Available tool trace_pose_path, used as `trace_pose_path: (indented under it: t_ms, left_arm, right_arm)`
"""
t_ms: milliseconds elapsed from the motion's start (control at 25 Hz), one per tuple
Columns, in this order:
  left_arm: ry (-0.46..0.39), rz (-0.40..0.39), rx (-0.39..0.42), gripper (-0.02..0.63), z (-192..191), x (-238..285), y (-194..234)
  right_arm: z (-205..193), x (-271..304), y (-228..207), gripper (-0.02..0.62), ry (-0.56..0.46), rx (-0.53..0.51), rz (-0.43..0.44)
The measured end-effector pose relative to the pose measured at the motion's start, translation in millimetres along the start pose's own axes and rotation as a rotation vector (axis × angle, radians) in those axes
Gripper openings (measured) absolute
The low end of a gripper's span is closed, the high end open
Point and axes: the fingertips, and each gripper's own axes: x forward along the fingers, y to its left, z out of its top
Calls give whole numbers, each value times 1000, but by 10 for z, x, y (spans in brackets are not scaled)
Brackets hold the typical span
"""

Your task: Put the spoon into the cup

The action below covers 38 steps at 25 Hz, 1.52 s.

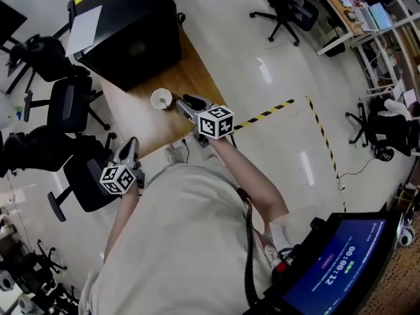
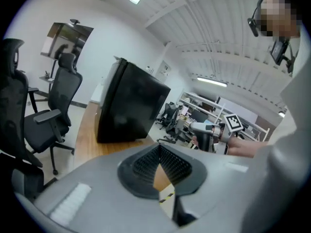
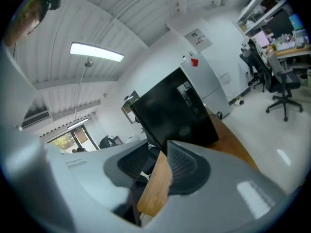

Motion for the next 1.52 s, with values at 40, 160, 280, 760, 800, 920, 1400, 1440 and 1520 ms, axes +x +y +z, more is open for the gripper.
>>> trace_pose_path:
  t_ms: [40, 160, 280, 760, 800, 920, 1400, 1440, 1520]
  left_arm:
    - [-13, -7, 14, 3, 65, 60, -82]
    - [-22, -9, 30, 2, 78, 271, -370]
    - [-15, -32, 60, 2, -32, 421, -767]
    - [115, -83, 106, 3, -1100, 419, -1906]
    - [122, -77, 109, 2, -1184, 403, -1992]
    - [147, -51, 106, 3, -1419, 379, -2180]
    - [137, 101, 76, 2, -1635, 132, -1974]
    - [132, 107, 73, 2, -1617, 66, -1928]
    - [112, 126, 69, 3, -1540, -89, -1802]
  right_arm:
    - [57, -112, -2, 112, -18, 2, 6]
    - [108, -493, -83, 112, -54, 28, 11]
    - [56, -857, -244, 103, -77, 74, -4]
    - [-413, -2074, -582, 103, -50, 105, -21]
    - [-479, -2166, -596, 103, -39, 106, -16]
    - [-668, -2390, -647, 104, 0, 91, -7]
    - [-1145, -2145, -530, 81, 122, 53, 110]
    - [-1164, -2099, -475, 80, 127, 51, 112]
    - [-1176, -1974, -338, 81, 136, 41, 123]
